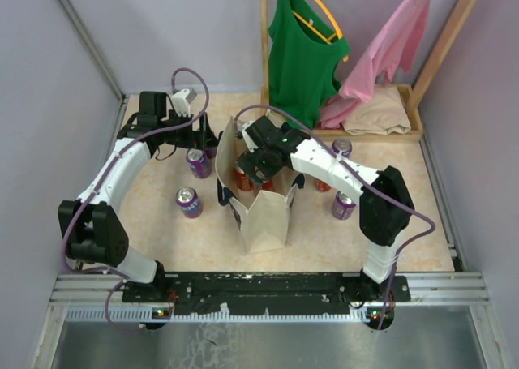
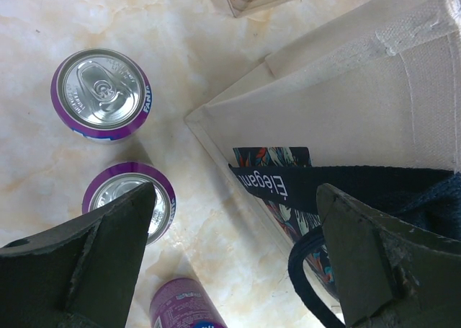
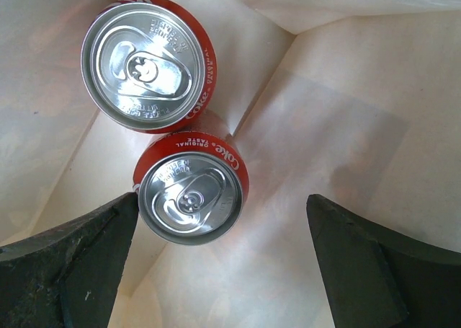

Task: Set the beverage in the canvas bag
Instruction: Place the drink in the canvas bag, then pick up the drink from the center of the board.

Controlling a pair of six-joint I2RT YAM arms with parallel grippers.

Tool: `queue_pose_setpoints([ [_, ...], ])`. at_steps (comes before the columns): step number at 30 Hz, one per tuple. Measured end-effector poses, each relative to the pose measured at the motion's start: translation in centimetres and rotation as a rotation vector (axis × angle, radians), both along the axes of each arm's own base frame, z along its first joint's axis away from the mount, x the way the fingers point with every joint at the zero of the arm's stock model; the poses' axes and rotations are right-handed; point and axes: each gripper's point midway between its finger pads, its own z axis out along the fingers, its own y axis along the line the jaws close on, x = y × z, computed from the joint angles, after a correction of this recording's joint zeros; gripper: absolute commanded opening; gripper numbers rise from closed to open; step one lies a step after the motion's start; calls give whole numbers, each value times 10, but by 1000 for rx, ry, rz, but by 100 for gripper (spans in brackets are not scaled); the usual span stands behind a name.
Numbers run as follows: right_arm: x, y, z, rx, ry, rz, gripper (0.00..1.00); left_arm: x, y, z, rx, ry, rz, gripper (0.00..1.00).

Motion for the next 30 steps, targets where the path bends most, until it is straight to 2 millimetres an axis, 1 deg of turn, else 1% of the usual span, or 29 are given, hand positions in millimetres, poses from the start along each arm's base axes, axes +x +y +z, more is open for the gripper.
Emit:
queue_pose_setpoints([
  [3, 0, 0, 2, 4, -4, 0, 99, 0, 0, -1, 0, 1, -3, 99],
  [5, 0, 0, 9, 13, -15, -2, 99, 0, 0, -1, 2, -1, -4, 99],
  [7, 6, 2, 28, 42, -58, -9, 99, 0, 0, -1, 4, -2, -4, 99],
  [9, 12, 4, 57, 87, -119, -19, 99, 0, 0, 0, 4, -3, -5, 99],
  [11, 19, 6, 92, 142, -192, -32, 99, 0, 0, 0, 4, -3, -4, 99],
  [13, 26, 8, 134, 213, -277, -48, 99, 0, 0, 0, 3, -3, -5, 99],
  [15, 33, 6, 170, 275, -352, -73, 99, 0, 0, 0, 4, -3, -4, 99],
  [16, 37, 4, 182, 295, -376, -89, 99, 0, 0, 0, 4, -3, -5, 99],
  [18, 48, -7, 206, 339, -420, -151, 99, 0, 1, 0, 9, -6, -8, 99],
  [19, 53, -13, 211, 351, -427, -179, 99, 0, 1, -1, 16, -10, -14, 99],
  [22, 76, -44, 223, 364, -432, -311, 99, -3, 4, -4, 45, -9, -30, 100],
  [23, 84, -56, 223, 358, -431, -358, 99, -3, 6, -6, 59, -8, -34, 100],
  [25, 94, -74, 217, 337, -420, -423, 99, -4, 10, -9, 92, -7, -34, 100],
  [27, 96, -90, 206, 303, -391, -473, 99, 0, 15, -9, 124, -4, -29, 100],
  [28, 96, -94, 201, 290, -375, -490, 99, 5, 16, -8, 136, -8, -26, 100],
  [30, 95, -96, 193, 281, -352, -504, 99, 19, 18, -8, 157, -14, -19, 100],
])
